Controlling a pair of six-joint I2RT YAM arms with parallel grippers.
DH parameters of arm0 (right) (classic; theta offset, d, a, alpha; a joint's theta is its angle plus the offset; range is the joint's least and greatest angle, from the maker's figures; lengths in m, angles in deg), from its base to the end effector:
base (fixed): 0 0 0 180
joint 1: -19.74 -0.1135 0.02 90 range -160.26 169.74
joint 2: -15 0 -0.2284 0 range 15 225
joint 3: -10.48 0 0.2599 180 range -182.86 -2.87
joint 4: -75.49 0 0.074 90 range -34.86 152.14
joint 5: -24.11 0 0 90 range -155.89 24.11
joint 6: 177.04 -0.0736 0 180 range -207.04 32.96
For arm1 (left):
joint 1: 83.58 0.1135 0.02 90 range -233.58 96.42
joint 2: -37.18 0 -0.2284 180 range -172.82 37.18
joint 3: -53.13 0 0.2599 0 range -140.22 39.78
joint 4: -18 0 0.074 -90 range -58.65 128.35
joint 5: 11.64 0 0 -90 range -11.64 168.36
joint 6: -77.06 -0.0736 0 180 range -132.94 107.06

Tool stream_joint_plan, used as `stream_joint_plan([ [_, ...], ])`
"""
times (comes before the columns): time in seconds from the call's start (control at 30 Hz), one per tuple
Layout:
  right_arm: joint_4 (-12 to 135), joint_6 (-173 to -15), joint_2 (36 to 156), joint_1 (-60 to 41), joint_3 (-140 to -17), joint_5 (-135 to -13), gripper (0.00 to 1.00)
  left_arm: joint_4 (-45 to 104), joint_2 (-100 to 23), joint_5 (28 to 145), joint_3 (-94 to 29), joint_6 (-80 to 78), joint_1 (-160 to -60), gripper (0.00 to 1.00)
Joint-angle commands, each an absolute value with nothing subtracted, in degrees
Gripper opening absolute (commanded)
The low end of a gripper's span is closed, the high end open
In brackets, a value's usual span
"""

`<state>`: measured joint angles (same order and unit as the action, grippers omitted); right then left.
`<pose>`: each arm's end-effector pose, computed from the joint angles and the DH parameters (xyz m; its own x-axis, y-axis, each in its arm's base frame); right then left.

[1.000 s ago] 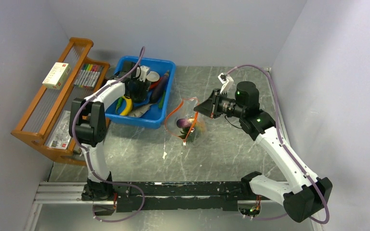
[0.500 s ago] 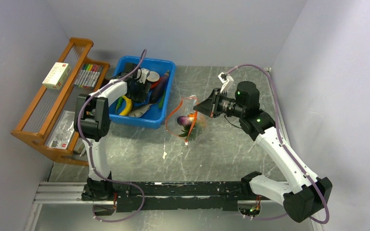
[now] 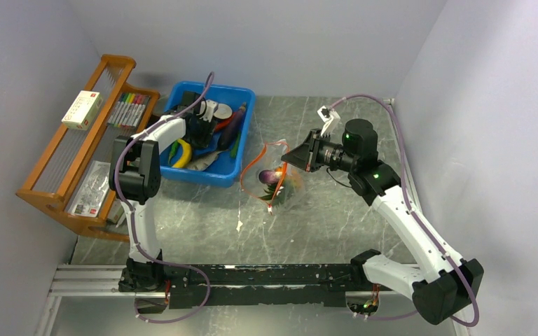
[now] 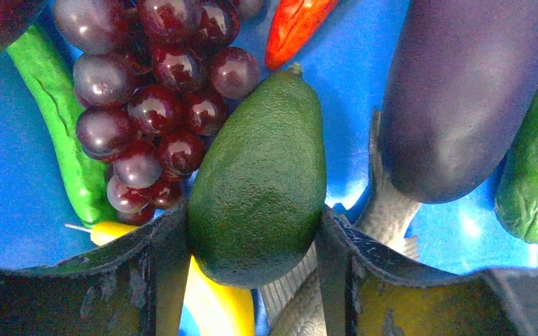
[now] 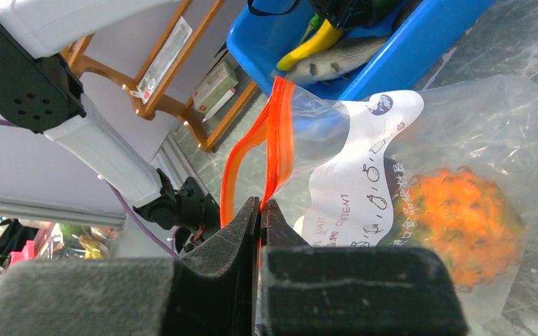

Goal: Place the food in the zip-top bag and seal the zipper
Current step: Pick up the fake fruit from the bin.

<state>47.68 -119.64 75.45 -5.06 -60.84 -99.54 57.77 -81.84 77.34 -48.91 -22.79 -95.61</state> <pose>0.2480 0.1595 0.3218 -0.6702 0.1844 -0.7189 -0.5570 0.5151 0.6514 0.4505 -0.0947 0.1139 -0.7718 0.3394 -0.5377 0.3358 0.9357 0.1085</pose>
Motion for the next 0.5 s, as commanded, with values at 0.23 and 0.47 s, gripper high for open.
stream_joint_plan([
  [0.23,50.4,-120.3,74.3,-4.9,-60.5,-100.2,0.00,60.5,-77.0,74.4,-48.1,-21.3,-96.7,0.48],
  [0.47,50.6,-120.5,74.6,-4.8,-60.6,-100.0,0.00,62.3,-73.8,75.4,-48.2,-19.6,-97.5,0.45],
])
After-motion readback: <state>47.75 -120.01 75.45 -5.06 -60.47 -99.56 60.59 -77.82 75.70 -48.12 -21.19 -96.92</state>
